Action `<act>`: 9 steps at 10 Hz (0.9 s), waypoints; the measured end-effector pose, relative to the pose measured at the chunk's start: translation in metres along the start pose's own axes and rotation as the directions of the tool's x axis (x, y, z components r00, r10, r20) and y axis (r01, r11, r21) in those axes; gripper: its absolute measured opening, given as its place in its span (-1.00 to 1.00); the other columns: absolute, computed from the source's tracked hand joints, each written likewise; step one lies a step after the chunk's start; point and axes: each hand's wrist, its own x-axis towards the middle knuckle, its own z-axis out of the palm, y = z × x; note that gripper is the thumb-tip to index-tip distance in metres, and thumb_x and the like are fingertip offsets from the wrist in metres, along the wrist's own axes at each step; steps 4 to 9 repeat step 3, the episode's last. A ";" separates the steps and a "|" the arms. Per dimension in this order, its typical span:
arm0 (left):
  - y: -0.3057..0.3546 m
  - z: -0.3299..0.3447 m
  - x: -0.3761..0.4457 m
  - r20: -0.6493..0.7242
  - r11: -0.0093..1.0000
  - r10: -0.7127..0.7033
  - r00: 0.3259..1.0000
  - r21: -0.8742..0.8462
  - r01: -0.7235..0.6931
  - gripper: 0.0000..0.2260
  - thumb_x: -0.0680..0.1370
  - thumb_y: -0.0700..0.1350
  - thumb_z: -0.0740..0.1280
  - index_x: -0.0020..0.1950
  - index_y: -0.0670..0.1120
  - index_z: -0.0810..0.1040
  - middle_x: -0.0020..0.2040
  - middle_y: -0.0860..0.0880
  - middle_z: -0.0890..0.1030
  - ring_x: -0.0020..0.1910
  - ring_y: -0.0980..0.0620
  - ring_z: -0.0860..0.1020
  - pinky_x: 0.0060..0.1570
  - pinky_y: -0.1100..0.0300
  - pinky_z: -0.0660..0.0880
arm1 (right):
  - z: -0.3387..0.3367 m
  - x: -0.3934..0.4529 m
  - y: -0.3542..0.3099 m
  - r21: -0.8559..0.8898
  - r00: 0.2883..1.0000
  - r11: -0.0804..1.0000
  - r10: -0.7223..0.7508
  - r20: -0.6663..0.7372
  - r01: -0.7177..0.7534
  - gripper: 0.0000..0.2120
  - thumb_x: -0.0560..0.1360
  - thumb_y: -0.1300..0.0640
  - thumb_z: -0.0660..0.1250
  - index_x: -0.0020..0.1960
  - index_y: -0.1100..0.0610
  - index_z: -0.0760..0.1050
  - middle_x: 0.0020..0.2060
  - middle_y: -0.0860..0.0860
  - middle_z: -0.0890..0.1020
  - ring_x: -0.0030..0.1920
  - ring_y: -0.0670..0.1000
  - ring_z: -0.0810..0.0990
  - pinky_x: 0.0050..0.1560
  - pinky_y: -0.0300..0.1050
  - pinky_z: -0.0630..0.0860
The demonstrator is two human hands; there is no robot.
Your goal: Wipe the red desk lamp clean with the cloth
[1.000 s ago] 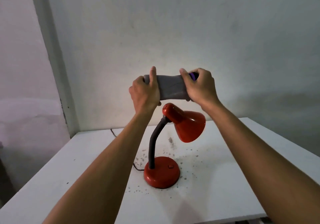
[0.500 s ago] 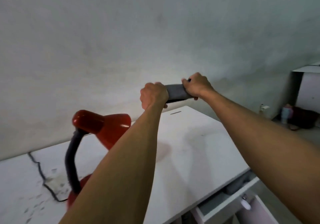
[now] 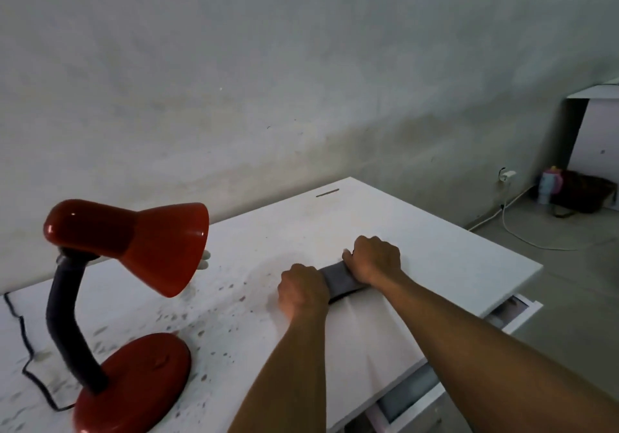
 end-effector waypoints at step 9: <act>0.008 0.001 0.005 -0.095 0.802 0.309 0.946 0.561 -0.205 -0.70 0.58 -0.03 0.28 0.27 -0.09 0.39 0.18 -0.11 0.54 0.17 -0.11 0.53 0.09 -0.01 0.49 | -0.005 -0.004 -0.001 -0.104 0.999 0.994 -0.031 -0.005 0.031 -0.33 0.67 -0.24 0.17 0.62 0.10 0.11 0.63 0.13 0.22 0.66 0.20 0.05 0.57 0.28 0.03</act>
